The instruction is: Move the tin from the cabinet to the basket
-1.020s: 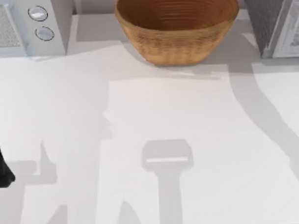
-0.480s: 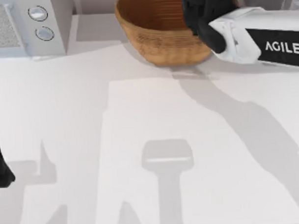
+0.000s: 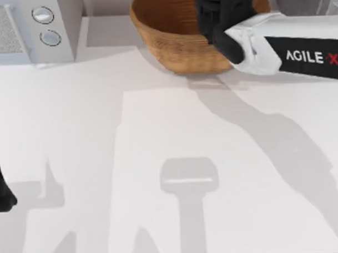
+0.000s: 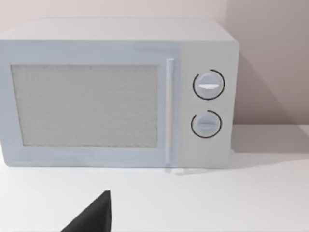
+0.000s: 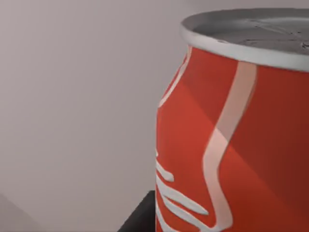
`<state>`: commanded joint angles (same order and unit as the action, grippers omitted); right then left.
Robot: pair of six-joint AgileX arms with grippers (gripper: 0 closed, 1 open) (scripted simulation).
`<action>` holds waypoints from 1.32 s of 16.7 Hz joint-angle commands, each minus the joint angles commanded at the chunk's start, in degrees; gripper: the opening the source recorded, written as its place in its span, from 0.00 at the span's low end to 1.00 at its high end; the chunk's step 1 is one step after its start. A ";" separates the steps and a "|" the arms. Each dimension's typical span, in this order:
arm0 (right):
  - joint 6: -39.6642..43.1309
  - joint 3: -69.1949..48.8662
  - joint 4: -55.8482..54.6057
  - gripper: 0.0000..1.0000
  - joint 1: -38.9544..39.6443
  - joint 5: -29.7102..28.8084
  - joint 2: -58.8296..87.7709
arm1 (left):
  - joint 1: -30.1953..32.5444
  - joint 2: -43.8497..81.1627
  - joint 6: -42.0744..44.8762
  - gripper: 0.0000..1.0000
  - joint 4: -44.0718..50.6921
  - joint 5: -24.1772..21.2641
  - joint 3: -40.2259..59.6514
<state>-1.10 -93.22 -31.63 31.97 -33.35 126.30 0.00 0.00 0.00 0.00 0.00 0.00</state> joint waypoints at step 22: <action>0.20 -6.36 0.79 0.90 -1.12 1.12 4.70 | 0.00 0.00 0.00 1.00 0.00 0.00 0.00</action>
<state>-0.90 -99.58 -30.84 30.85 -32.23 131.00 0.00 0.00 0.00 0.00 0.00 0.00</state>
